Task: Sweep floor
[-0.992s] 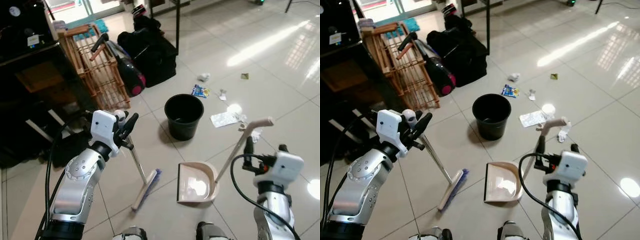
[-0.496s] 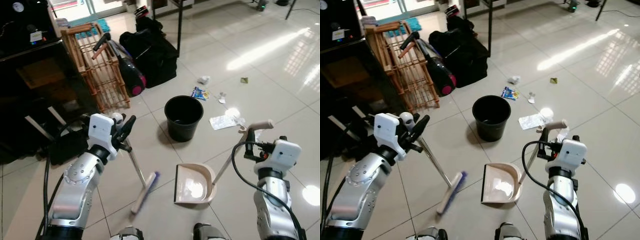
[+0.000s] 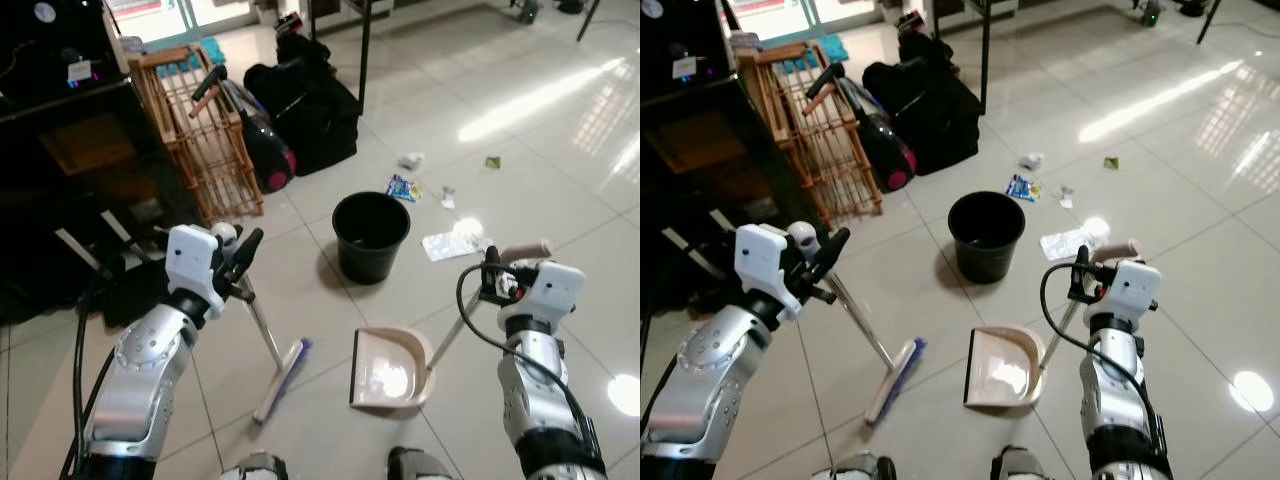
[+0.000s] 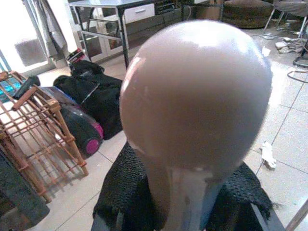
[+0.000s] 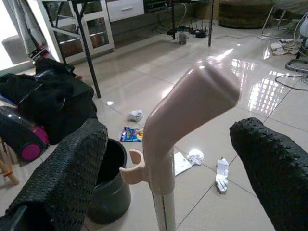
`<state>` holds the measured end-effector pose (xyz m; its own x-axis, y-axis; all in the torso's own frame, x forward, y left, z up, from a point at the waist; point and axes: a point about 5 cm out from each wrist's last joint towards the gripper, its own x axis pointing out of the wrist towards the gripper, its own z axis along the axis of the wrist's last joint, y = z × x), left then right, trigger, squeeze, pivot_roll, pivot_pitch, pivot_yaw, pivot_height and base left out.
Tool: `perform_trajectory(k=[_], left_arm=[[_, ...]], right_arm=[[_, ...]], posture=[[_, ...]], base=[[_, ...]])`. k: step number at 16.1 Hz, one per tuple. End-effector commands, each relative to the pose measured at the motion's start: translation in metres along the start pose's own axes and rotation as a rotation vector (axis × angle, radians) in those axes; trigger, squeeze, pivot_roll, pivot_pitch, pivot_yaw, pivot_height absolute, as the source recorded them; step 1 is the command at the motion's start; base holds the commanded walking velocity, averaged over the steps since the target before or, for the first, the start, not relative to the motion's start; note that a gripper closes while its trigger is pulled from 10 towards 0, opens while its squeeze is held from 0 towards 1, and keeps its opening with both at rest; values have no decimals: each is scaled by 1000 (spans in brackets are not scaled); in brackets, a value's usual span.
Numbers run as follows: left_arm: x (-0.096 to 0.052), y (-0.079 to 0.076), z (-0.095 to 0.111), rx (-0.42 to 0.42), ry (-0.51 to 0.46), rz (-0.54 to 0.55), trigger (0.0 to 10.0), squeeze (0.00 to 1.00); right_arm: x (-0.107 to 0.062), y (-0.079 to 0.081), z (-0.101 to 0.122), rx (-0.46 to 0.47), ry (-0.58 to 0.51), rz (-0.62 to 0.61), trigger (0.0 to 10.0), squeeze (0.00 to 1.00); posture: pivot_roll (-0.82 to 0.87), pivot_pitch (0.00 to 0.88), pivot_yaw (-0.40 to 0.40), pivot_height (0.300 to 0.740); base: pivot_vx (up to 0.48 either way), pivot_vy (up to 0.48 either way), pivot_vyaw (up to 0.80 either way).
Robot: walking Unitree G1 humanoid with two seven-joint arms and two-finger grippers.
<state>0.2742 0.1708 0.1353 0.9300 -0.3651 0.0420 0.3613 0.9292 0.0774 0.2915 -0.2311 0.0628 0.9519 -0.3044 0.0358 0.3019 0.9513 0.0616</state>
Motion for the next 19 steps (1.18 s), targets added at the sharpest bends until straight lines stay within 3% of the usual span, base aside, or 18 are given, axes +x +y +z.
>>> perform_trajectory(k=[1, 8, 17, 18, 19], left_arm=[[-4, 5, 9, 19, -27, 11, 10000, 0], [-14, 7, 13, 36, -12, 3, 10000, 0], [-18, 6, 15, 33, 3, -2, 10000, 0], [-18, 5, 15, 32, 4, -3, 10000, 0], [-18, 5, 15, 32, 5, -4, 10000, 0]], right_arm=[[1, -5, -4, -7, 17, -33, 10000, 0], [14, -9, -5, -20, 36, -37, 10000, 0], [18, -13, -1, -27, 9, -40, 10000, 0], [18, -13, -2, -24, 12, -42, 8549, 0], [18, -14, -2, -14, 14, -53, 4039, 0]], posture=[[69, 154, 72, 740], [114, 205, 65, 740], [120, 217, 65, 740], [120, 217, 65, 740], [122, 216, 66, 740]], base=[[0, 0, 0], [0, 0, 0], [0, 0, 0], [0, 0, 0], [0, 0, 0]])
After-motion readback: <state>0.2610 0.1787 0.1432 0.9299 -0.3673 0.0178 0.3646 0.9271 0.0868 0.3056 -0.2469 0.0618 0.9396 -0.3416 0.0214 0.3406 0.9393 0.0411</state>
